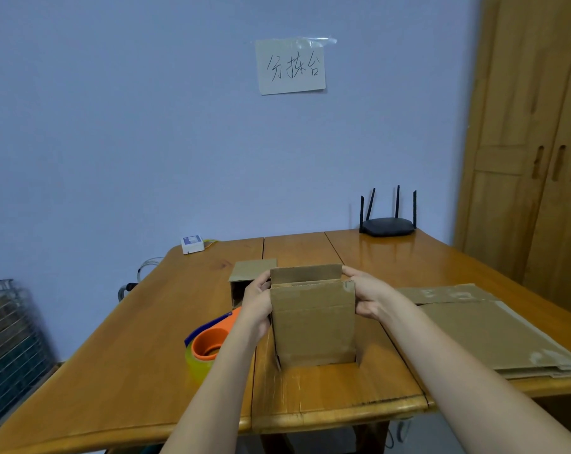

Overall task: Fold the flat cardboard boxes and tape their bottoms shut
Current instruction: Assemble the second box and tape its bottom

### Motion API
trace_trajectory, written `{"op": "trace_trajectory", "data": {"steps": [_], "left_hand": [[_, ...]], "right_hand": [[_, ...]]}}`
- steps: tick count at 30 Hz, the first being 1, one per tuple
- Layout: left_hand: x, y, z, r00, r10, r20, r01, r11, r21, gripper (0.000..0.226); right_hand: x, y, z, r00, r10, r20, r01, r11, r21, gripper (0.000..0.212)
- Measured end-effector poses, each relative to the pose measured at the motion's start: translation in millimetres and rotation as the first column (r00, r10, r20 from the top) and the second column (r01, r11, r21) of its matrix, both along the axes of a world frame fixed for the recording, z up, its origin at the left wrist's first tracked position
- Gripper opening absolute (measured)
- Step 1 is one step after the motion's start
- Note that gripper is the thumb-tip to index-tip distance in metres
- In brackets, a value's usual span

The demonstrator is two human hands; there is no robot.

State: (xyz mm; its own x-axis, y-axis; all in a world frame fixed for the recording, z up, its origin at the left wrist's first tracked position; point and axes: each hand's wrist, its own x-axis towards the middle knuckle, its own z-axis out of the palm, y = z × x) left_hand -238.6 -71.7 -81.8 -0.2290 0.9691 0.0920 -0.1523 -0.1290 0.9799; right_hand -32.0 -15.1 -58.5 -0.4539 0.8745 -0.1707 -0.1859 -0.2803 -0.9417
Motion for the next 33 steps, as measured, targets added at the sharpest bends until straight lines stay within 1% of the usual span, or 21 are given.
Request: {"op": "trace_trajectory", "data": {"steps": [3,6,8,10,11,13,15,18,21,23,24,26,28,30,33], "left_hand": [[-0.1,-2.2,-0.2,1.000,-0.026,-0.008,0.026,1.000,-0.001,0.046],[-1.5,-9.1,-0.8,1.000,0.001,0.023,-0.001,1.000,-0.001,0.037],[-6.7,-12.0,-3.1,0.998,-0.054,0.034,0.052,0.997,0.053,0.048],[-8.6,-17.1,-0.7,0.992,-0.115,-0.061,0.121,0.986,0.111,0.059],[-8.4,-19.0,0.0,0.985,-0.111,-0.130,0.126,0.985,0.114,0.063],[-4.3,-20.2,2.1,0.972,-0.051,-0.229,0.073,0.993,0.092,0.064],[0.5,-20.2,0.3,0.976,0.020,-0.219,0.003,0.995,0.100,0.054],[6.6,-18.2,-6.0,0.973,0.132,-0.191,-0.108,0.985,0.132,0.027],[11.7,-14.9,-8.8,0.957,0.221,-0.190,-0.196,0.970,0.142,0.018],[14.0,-12.5,-7.8,0.955,0.236,-0.179,-0.218,0.969,0.114,0.015],[14.4,-12.0,-7.0,0.954,0.242,-0.176,-0.226,0.968,0.106,0.015],[13.6,-11.0,-5.7,0.959,0.236,-0.157,-0.224,0.970,0.090,0.014],[13.6,-11.0,-3.5,0.969,0.215,-0.123,-0.210,0.976,0.051,0.012],[14.6,-9.7,-2.7,0.966,0.229,-0.121,-0.229,0.973,0.019,0.012],[14.5,-6.8,-3.9,0.961,0.237,-0.140,-0.237,0.971,0.014,0.015]], "right_hand": [[1.0,2.0,0.0,1.000,0.008,-0.005,-0.008,1.000,-0.019,0.042],[1.4,3.1,0.2,1.000,0.013,-0.012,-0.013,0.999,-0.030,0.045],[0.6,1.3,0.4,1.000,0.015,-0.017,-0.015,1.000,-0.024,0.043],[-1.2,-1.0,0.8,1.000,0.006,-0.016,-0.006,1.000,-0.017,0.038],[-2.4,-1.1,0.1,1.000,-0.012,-0.012,0.012,1.000,-0.019,0.034],[-3.9,0.5,-2.1,0.999,-0.035,0.013,0.035,0.999,-0.013,0.030],[-4.9,0.0,-3.9,0.998,-0.052,0.040,0.053,0.999,-0.001,0.026],[-4.7,-1.6,-5.4,0.992,-0.120,0.042,0.120,0.993,-0.001,0.020],[-7.7,-5.5,-5.5,0.969,-0.245,0.033,0.245,0.970,0.012,0.039],[-8.6,-5.4,-7.5,0.955,-0.296,0.001,0.296,0.955,0.017,0.044],[-8.0,-5.9,-8.3,0.959,-0.285,-0.009,0.285,0.959,0.008,0.045],[-8.0,-9.0,-7.9,0.981,-0.192,0.030,0.192,0.981,0.017,0.045],[-10.0,-11.9,-8.1,0.981,-0.131,0.145,0.119,0.989,0.089,0.032],[-11.8,-12.5,-8.1,0.961,-0.146,0.235,0.108,0.980,0.168,0.027],[-11.9,-12.6,-5.7,0.947,-0.168,0.273,0.115,0.973,0.201,0.027]]}}
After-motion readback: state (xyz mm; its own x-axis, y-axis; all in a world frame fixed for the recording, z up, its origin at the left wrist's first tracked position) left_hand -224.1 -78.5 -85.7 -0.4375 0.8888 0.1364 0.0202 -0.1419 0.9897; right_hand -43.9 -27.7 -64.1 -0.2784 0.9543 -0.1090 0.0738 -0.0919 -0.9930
